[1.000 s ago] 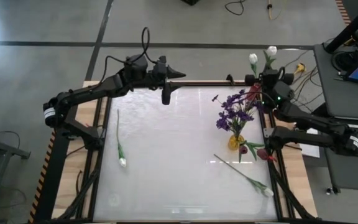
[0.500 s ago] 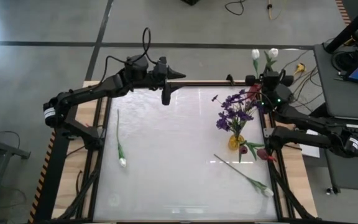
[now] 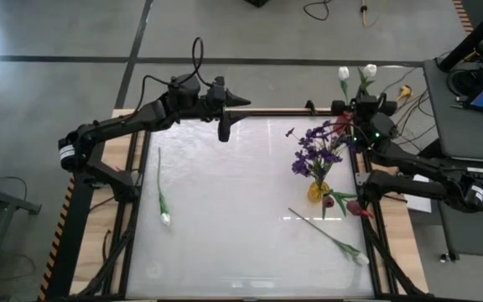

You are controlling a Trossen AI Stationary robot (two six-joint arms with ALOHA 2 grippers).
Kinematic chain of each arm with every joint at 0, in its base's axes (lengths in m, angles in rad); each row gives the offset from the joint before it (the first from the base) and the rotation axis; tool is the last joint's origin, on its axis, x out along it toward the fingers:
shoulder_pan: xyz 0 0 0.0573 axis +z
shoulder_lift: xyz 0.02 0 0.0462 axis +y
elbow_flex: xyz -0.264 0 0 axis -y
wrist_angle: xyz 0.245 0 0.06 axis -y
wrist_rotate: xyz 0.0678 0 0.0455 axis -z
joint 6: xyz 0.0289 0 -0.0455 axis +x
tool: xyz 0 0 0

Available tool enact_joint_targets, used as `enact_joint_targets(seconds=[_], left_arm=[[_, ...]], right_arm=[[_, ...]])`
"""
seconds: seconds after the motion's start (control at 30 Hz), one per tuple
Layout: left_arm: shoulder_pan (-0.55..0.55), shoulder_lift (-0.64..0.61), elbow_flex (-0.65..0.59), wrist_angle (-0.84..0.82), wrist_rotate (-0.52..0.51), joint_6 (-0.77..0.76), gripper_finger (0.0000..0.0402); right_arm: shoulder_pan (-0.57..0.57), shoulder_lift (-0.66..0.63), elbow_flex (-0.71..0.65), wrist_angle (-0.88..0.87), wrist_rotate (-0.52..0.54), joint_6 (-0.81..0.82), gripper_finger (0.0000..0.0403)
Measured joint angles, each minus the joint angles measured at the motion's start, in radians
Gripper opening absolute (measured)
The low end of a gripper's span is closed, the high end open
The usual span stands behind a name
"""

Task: Sort flowers into vase by color
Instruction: Put the top white flower into the red vase

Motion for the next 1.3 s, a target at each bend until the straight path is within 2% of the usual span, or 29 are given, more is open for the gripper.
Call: enact_joint_targets(seconds=[0.2, 0.43, 0.8, 1.07, 1.3], left_arm=[[0.000, 0.000, 0.000, 0.000, 0.000, 0.000, 0.0153], [-0.007, 0.000, 0.000, -0.006, 0.000, 0.000, 0.0152], [-0.008, 0.000, 0.000, -0.006, 0.000, -0.008, 0.0152], [-0.008, 0.000, 0.000, -0.006, 0.000, -0.011, 0.0152], [-0.008, 0.000, 0.000, -0.006, 0.000, -0.011, 0.0152]], right_arm=[[-0.010, 0.012, -0.023, -0.002, 0.000, 0.005, 0.0012], [-0.013, 0.014, -0.052, -0.002, 0.011, 0.089, 0.0012], [-0.013, 0.014, -0.054, -0.192, 0.019, 0.315, 0.0013], [-0.013, 0.014, -0.054, -0.214, 0.017, 0.364, 0.0013], [-0.013, 0.034, -0.054, -0.277, -0.027, 0.443, 0.0013]])
